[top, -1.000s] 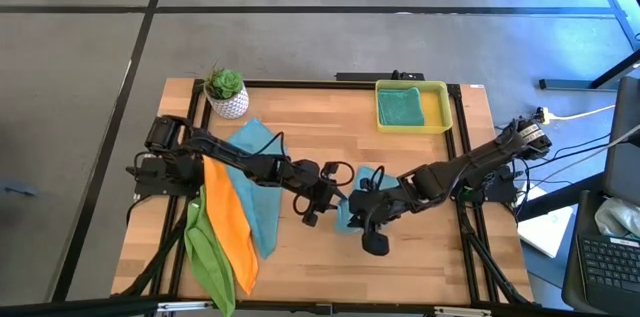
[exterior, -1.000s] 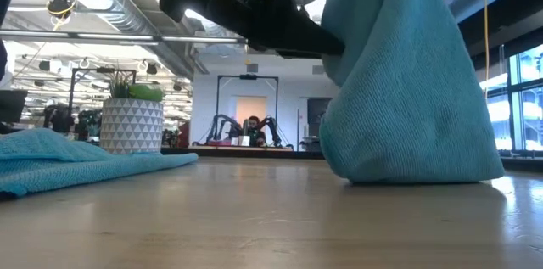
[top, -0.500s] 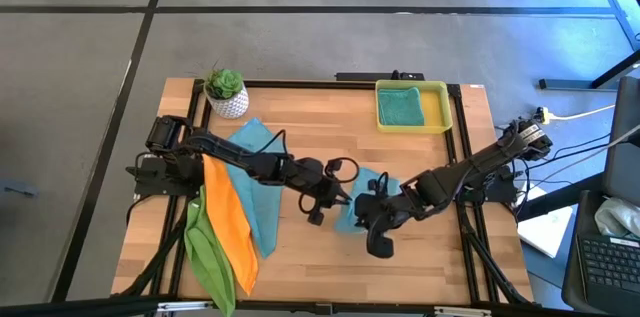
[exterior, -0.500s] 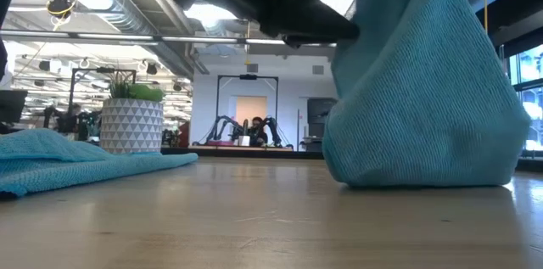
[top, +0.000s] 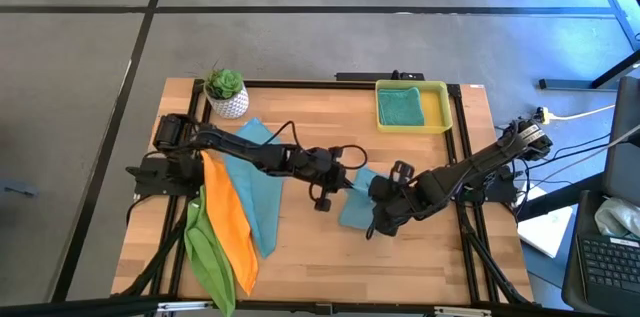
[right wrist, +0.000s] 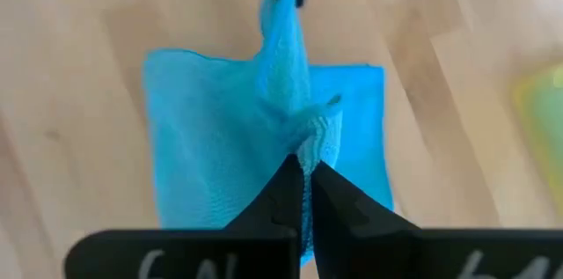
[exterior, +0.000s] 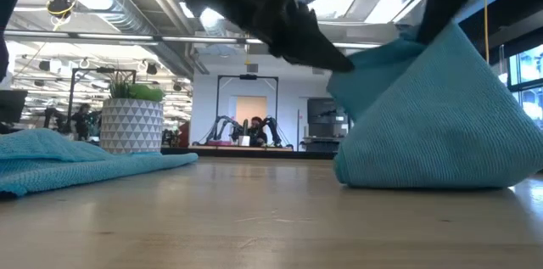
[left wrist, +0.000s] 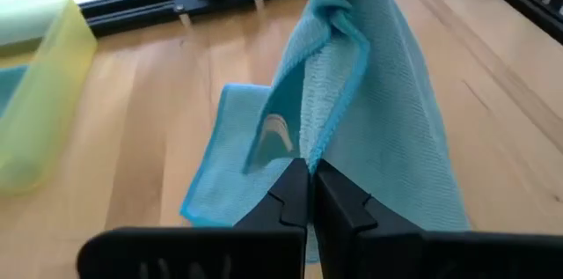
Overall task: Fold microfiber towels
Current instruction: Fold the right blue microfiber towel
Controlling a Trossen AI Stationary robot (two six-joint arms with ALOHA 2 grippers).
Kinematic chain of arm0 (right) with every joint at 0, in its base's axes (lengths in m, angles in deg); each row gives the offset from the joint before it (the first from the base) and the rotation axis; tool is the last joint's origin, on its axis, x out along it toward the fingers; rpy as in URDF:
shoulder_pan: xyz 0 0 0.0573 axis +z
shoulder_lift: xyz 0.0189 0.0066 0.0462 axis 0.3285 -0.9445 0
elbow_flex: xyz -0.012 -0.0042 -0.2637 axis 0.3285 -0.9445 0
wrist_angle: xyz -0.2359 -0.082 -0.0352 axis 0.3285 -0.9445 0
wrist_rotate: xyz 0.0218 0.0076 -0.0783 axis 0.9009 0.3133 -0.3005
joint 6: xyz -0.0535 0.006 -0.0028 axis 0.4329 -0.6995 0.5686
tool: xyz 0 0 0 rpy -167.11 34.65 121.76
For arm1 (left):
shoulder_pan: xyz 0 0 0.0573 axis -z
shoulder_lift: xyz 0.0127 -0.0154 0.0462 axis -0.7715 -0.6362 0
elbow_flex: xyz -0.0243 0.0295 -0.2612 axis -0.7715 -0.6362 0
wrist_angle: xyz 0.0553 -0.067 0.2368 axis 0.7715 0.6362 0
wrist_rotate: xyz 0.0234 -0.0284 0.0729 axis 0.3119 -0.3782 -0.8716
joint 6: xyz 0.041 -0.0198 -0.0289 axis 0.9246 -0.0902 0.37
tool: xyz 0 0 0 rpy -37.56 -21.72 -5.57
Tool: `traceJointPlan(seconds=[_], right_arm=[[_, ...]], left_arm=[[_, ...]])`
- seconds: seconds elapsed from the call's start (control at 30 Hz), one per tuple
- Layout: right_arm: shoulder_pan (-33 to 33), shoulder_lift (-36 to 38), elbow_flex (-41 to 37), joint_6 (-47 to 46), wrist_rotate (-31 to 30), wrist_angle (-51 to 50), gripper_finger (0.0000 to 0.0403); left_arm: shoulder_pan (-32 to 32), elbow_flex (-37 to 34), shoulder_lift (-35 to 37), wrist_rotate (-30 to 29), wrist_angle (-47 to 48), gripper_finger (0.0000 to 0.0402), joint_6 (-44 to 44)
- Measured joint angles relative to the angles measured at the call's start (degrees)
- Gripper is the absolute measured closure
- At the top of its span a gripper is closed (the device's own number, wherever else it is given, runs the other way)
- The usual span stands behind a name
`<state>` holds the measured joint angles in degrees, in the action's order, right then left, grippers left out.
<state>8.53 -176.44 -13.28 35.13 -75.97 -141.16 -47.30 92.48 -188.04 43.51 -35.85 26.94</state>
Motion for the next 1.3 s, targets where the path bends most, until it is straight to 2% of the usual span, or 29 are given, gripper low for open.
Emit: traceJointPlan(seconds=[0.2, 0.4, 0.57, 0.73, 0.93, 1.07, 1.17, 1.3], right_arm=[[0.0, 0.0, -2.8, -0.2, -0.1, -0.5, 0.0391], [0.0, 0.0, -7.3, -0.7, -0.3, 0.3, 0.0391], [0.0, 0.0, -6.5, 7.8, -2.2, 0.2, 0.0391], [-1.0, 0.0, -5.3, 14.8, -5.2, 1.3, 0.0391], [-2.4, 0.0, -5.2, 19.4, -5.5, 5.5, 0.0391], [-2.4, 0.0, -5.2, 20.9, -8.9, 6.8, 0.0391], [-2.5, 0.0, -5.2, 20.8, -9.6, 6.4, 0.0391], [-2.9, 0.0, -7.6, 12.0, -9.0, 2.2, 0.0391]], left_arm=[[-1.1, 1.2, -4.3, 1.5, -2.2, 0.0400, -0.5], [-1.1, 6.6, -8.0, 1.1, -2.2, 0.0401, -0.4], [-1.2, 10.5, -9.6, 1.1, -2.0, 0.0400, -0.5], [-2.3, 11.3, -10.9, 0.0, -1.9, 0.0400, -0.5], [-4.3, 11.3, -11.5, -0.3, 1.8, 0.0401, -1.7], [-4.9, 11.3, -11.4, -2.2, 3.1, 0.0401, -1.7], [-5.2, 11.3, -11.3, -2.5, 3.1, 0.0400, -1.7], [-5.5, 11.3, -11.3, -3.5, 3.0, 0.0399, -1.7]])
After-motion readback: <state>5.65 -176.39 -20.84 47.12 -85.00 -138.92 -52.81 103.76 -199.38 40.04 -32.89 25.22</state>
